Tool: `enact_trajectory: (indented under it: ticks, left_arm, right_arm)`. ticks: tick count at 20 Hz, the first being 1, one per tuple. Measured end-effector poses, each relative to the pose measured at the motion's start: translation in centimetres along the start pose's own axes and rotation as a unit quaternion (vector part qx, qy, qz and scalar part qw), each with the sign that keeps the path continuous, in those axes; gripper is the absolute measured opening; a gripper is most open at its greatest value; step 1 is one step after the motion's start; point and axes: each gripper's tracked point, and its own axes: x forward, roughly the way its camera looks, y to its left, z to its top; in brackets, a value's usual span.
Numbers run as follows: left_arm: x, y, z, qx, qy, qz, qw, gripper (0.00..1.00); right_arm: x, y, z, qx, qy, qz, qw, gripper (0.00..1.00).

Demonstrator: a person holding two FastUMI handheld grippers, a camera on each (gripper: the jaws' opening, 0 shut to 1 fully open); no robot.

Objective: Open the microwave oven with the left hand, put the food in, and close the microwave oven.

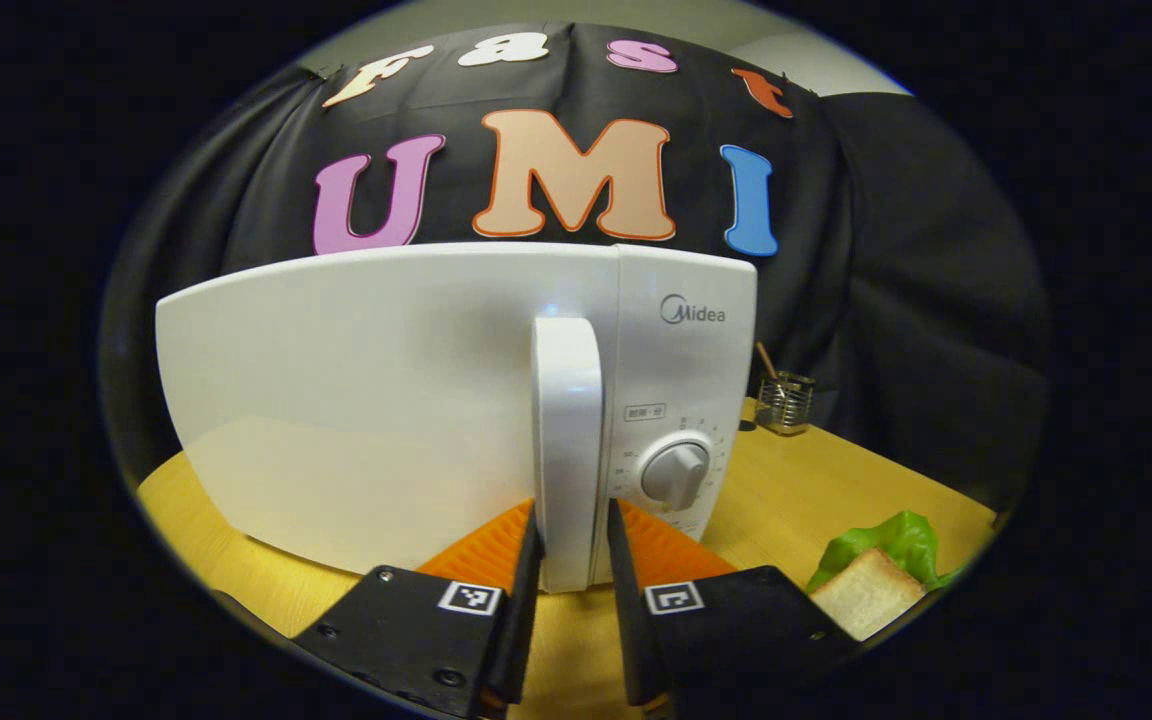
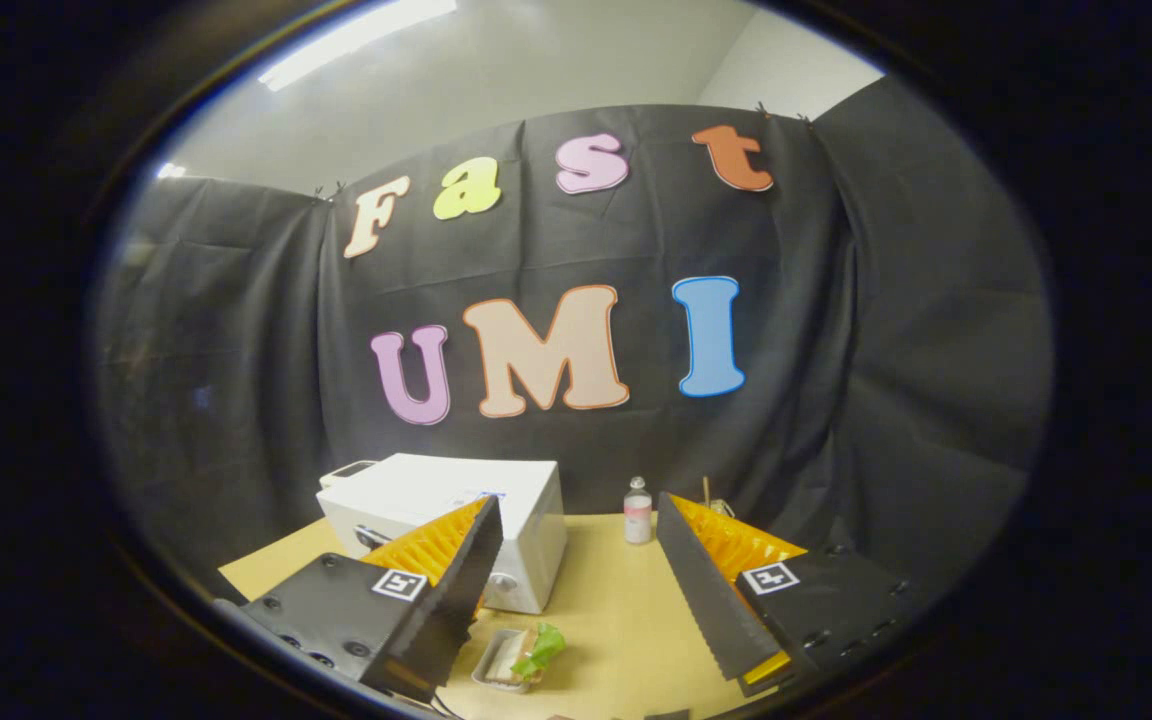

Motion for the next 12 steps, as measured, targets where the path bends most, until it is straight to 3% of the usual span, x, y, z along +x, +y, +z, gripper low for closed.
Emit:
enact_trajectory:
  ticks: [1,10,11,12]
  left_arm:
    - [-0.1,-0.1,0.4,-0.005,-0.010,0.002,1.000,0.27]
    - [-0.2,0.0,0.2,-0.005,-0.004,0.009,1.000,0.19]
    - [-0.3,-0.1,0.3,-0.013,-0.009,0.005,1.000,0.18]
    - [-0.4,-0.1,0.3,-0.018,-0.011,-0.002,1.000,0.15]
  right_arm:
    - [0.1,-0.1,-0.3,0.002,0.002,0.000,1.000,0.92]
    - [0.3,-0.2,-2.5,0.017,0.013,0.016,1.000,0.92]
    - [0.2,-0.1,-2.8,0.019,0.014,0.020,0.999,0.98]
    - [0.1,0.1,-3.0,0.021,0.016,0.024,0.999,0.98]
